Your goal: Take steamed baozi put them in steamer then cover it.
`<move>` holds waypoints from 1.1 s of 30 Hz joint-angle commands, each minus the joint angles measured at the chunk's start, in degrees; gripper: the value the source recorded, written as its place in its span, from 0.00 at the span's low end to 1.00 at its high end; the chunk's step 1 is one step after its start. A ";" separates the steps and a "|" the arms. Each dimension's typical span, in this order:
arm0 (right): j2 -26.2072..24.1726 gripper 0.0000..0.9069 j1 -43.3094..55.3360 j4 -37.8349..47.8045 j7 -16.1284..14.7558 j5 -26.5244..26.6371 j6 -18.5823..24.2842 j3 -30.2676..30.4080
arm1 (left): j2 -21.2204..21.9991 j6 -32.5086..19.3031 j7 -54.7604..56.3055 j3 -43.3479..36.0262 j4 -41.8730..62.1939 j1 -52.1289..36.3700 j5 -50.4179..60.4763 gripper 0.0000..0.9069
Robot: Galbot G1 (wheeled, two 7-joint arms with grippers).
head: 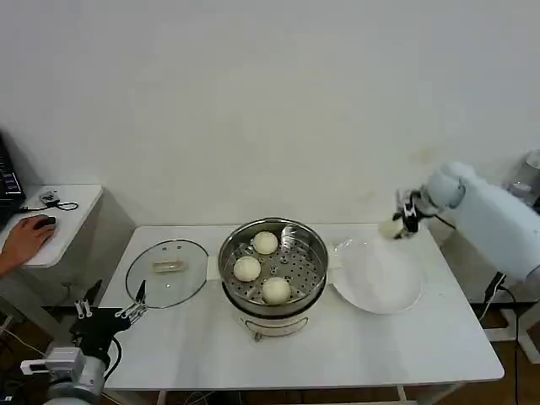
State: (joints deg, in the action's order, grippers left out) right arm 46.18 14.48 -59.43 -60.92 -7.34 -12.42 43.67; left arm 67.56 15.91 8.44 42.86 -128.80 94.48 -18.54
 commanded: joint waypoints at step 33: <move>9.69 0.68 10.19 -23.79 17.87 36.45 -29.14 26.72 | 1.51 -0.87 -0.11 -0.20 0.09 0.13 1.46 1.00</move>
State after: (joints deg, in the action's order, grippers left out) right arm 53.99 27.06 -85.37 -44.37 29.77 -39.01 68.83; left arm 69.22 15.12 8.37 42.56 -128.94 94.66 -17.11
